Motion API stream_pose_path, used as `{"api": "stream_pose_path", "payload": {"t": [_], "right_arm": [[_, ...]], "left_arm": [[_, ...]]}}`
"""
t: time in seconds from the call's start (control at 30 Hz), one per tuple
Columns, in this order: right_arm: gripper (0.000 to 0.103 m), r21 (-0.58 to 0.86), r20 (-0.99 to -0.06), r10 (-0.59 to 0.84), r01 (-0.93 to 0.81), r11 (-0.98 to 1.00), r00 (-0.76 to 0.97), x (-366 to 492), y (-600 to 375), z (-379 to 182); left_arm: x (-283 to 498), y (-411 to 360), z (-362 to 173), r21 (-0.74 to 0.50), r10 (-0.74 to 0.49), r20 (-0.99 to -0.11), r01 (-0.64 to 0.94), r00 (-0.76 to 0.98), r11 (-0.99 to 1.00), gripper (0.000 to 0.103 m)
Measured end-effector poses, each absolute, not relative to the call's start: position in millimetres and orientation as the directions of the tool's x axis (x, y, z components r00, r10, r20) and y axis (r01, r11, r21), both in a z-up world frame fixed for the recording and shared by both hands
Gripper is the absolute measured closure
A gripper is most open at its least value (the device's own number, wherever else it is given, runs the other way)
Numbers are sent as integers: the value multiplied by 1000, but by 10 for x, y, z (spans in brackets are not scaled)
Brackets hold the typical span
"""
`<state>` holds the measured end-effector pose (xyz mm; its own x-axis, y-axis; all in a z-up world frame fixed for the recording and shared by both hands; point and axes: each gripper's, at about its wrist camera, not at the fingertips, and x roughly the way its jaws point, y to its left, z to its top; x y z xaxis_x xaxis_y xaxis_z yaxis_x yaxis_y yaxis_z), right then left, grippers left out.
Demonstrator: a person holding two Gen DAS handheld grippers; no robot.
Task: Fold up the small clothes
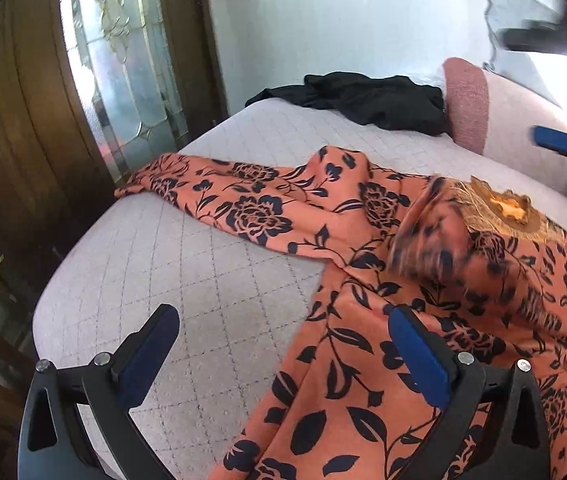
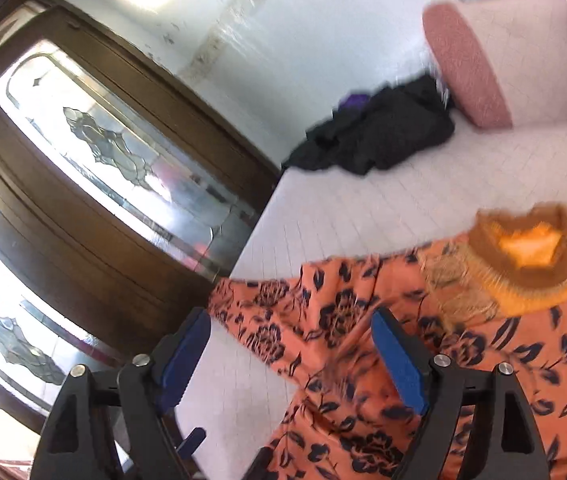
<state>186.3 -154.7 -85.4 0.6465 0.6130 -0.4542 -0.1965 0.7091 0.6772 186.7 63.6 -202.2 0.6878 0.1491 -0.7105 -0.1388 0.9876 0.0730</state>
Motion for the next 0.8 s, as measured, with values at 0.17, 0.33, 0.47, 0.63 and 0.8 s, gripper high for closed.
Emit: {"api": "stream_pose_path", "payload": {"t": [0.17, 0.33, 0.47, 0.63, 0.8], "right_arm": [[18, 564, -506, 466, -130, 816, 726, 1328, -1940, -713], [25, 509, -649, 318, 85, 856, 691, 897, -2557, -1154], [47, 516, -704, 241, 248, 820, 668, 631, -3025, -1606], [51, 564, -723, 230, 363, 742, 651, 644, -3382, -1933], [53, 504, -797, 219, 419, 756, 563, 792, -3412, -2212]], "left_arm": [[1892, 637, -1991, 43, 123, -710, -131, 693, 990, 0], [2103, 573, -1848, -13, 16, -688, -34, 726, 999, 0], [2524, 511, -1792, -40, -48, -682, 28, 730, 999, 15], [3151, 282, -2153, -166, -212, -782, 131, 586, 977, 78], [3346, 23, -2451, -9, -81, -856, 142, 510, 990, 81]]}}
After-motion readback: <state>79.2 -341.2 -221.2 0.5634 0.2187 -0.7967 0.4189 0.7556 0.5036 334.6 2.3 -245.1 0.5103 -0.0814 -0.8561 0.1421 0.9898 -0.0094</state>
